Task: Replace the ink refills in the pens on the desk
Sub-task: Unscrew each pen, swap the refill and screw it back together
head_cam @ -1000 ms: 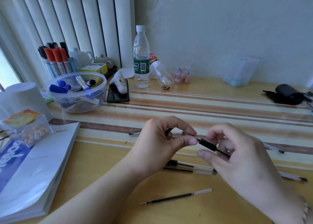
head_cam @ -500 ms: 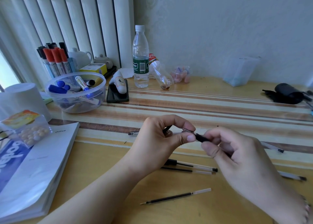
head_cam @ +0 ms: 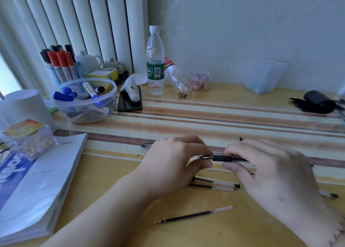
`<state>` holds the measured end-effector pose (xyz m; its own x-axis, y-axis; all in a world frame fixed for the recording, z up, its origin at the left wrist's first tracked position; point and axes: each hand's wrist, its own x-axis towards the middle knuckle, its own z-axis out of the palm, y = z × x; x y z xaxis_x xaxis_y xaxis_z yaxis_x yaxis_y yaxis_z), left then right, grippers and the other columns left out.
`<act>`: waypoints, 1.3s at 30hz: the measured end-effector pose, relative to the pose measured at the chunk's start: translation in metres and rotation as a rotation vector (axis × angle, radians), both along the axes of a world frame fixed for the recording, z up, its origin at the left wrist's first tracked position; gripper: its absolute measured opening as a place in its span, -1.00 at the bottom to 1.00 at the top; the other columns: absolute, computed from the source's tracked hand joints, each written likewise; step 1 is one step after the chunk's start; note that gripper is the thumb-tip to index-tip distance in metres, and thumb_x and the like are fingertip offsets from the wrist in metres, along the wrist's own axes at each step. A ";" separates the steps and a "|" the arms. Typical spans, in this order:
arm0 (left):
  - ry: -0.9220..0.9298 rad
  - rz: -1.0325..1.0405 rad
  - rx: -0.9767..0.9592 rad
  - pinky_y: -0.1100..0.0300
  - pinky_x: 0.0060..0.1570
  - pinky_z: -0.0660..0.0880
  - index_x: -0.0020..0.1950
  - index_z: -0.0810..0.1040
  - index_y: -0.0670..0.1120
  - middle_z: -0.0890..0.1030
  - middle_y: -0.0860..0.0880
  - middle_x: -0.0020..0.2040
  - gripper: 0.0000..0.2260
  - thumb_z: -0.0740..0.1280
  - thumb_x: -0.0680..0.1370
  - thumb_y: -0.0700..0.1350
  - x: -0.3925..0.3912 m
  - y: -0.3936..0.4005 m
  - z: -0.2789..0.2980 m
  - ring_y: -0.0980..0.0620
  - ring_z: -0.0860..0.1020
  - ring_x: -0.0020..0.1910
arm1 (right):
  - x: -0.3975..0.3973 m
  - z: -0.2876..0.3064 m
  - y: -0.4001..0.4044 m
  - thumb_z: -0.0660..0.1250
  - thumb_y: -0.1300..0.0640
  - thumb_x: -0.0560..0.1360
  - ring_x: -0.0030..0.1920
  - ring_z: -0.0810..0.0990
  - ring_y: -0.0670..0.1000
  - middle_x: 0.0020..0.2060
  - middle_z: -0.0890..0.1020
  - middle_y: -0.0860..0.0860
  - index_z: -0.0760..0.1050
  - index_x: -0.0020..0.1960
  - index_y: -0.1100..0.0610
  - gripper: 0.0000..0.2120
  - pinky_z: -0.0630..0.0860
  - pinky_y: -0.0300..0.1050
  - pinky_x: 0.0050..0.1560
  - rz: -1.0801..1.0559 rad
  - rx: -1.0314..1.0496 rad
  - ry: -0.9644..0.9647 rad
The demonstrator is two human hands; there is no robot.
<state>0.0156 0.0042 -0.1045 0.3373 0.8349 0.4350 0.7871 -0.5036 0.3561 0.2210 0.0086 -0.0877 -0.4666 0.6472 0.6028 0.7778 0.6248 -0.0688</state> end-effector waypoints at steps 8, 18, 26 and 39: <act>0.078 -0.024 0.125 0.19 -0.52 0.43 -0.20 0.68 0.05 0.68 0.14 -0.20 -0.84 0.33 0.50 0.03 0.002 -0.001 -0.002 0.05 0.58 -0.36 | -0.002 -0.003 -0.001 0.43 -0.02 0.30 -0.40 0.52 -0.05 -0.44 0.58 -0.19 0.60 -0.26 -0.04 -0.93 0.22 -0.32 -0.45 -0.015 -0.071 -0.037; -0.132 0.024 -0.189 0.24 -0.37 0.34 0.03 0.57 0.11 0.58 0.01 -0.33 -0.80 0.20 0.53 0.09 -0.002 -0.001 0.007 0.11 0.46 -0.39 | 0.002 -0.006 0.008 0.36 -0.04 0.45 -0.34 0.54 -0.12 -0.36 0.57 -0.27 0.59 -0.14 -0.10 -0.95 0.34 -0.32 -0.44 0.003 -0.122 -0.021; -0.357 0.074 -0.373 0.37 -0.04 0.50 0.19 0.48 0.00 0.70 0.13 -0.08 -0.76 0.25 0.60 -0.28 -0.012 0.007 0.005 0.25 0.60 -0.04 | 0.013 -0.008 0.020 0.44 0.04 0.40 -0.13 0.58 -0.07 -0.22 0.60 -0.27 0.59 -0.07 -0.09 -0.88 0.54 0.03 -0.08 -0.016 -0.266 0.174; -0.442 0.007 -0.416 0.08 0.06 0.58 0.05 0.70 0.07 0.73 0.10 -0.12 -0.85 0.42 0.52 -0.11 -0.003 0.005 0.004 0.12 0.65 -0.07 | 0.008 -0.008 0.017 0.31 -0.13 0.44 -0.15 0.58 -0.10 -0.23 0.63 -0.25 0.61 -0.06 -0.10 -0.82 0.52 0.02 -0.09 0.077 -0.242 0.168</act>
<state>0.0128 0.0090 -0.1009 0.1930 0.9665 0.1690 0.5226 -0.2470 0.8160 0.2289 0.0251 -0.0954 -0.4268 0.7481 0.5081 0.6941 0.6311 -0.3463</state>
